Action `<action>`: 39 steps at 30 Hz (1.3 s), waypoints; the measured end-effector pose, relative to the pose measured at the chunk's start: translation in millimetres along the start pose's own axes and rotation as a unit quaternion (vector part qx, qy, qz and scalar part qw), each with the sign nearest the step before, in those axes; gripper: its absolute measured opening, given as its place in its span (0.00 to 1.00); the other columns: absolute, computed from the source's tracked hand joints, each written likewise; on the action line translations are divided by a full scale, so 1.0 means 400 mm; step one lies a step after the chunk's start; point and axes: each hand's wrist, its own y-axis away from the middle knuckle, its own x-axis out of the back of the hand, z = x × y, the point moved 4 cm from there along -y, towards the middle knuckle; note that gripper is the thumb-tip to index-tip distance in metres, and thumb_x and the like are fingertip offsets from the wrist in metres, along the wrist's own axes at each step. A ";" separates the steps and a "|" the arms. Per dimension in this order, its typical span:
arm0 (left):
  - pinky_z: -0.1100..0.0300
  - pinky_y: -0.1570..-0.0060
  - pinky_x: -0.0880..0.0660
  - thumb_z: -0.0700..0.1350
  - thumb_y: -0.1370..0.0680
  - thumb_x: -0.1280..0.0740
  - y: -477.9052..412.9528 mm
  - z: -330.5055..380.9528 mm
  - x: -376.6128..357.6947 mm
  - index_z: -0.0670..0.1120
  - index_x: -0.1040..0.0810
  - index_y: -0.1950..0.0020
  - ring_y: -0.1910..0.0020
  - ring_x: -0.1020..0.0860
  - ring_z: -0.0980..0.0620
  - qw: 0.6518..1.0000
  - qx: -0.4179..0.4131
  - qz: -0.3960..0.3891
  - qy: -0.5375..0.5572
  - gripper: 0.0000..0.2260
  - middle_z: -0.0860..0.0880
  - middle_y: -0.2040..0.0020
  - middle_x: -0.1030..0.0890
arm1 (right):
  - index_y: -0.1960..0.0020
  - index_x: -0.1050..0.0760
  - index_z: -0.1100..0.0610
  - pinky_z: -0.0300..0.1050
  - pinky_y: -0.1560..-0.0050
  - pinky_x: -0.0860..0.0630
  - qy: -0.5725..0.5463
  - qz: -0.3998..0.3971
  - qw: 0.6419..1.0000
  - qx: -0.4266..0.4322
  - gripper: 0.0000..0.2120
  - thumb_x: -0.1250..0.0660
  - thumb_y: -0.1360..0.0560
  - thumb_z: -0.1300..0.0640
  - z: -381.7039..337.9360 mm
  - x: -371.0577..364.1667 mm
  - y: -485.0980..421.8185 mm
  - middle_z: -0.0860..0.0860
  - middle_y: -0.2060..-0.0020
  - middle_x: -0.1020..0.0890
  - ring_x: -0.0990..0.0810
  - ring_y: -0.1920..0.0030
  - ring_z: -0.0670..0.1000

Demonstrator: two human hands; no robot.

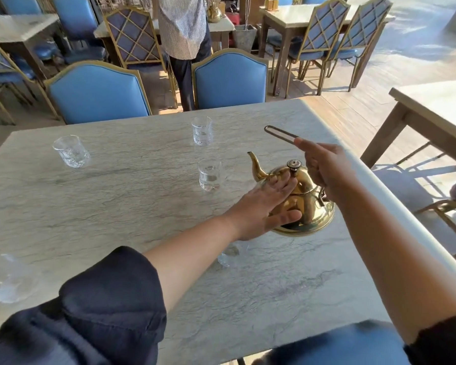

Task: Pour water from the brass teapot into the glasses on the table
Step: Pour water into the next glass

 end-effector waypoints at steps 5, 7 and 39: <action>0.48 0.28 0.64 0.65 0.24 0.49 0.010 0.043 -0.051 0.55 0.58 0.24 0.25 0.62 0.58 1.000 0.011 -0.007 -0.027 0.34 0.56 0.23 0.61 | 0.81 0.36 0.52 0.34 0.81 0.46 0.002 -0.005 1.000 0.001 0.26 0.32 0.26 0.51 0.000 0.039 0.051 0.44 0.85 0.39 0.45 0.83 0.45; 0.46 0.28 0.64 0.64 0.23 0.47 0.019 0.059 -0.072 0.54 0.59 0.23 0.25 0.62 0.57 0.999 0.021 -0.008 -0.038 0.34 0.56 0.23 0.62 | 0.83 0.35 0.52 0.34 0.81 0.46 0.009 -0.016 1.000 -0.002 0.28 0.33 0.26 0.52 0.002 0.047 0.069 0.44 0.85 0.38 0.45 0.83 0.45; 0.44 0.29 0.64 0.66 0.24 0.49 0.199 0.147 -0.158 0.55 0.62 0.24 0.24 0.54 0.56 0.996 0.010 -0.045 -0.074 0.35 0.55 0.24 0.65 | 0.75 0.36 0.56 0.34 0.80 0.41 0.186 -0.097 0.978 -0.017 0.23 0.32 0.27 0.49 -0.036 0.024 0.273 0.47 0.81 0.37 0.43 0.80 0.47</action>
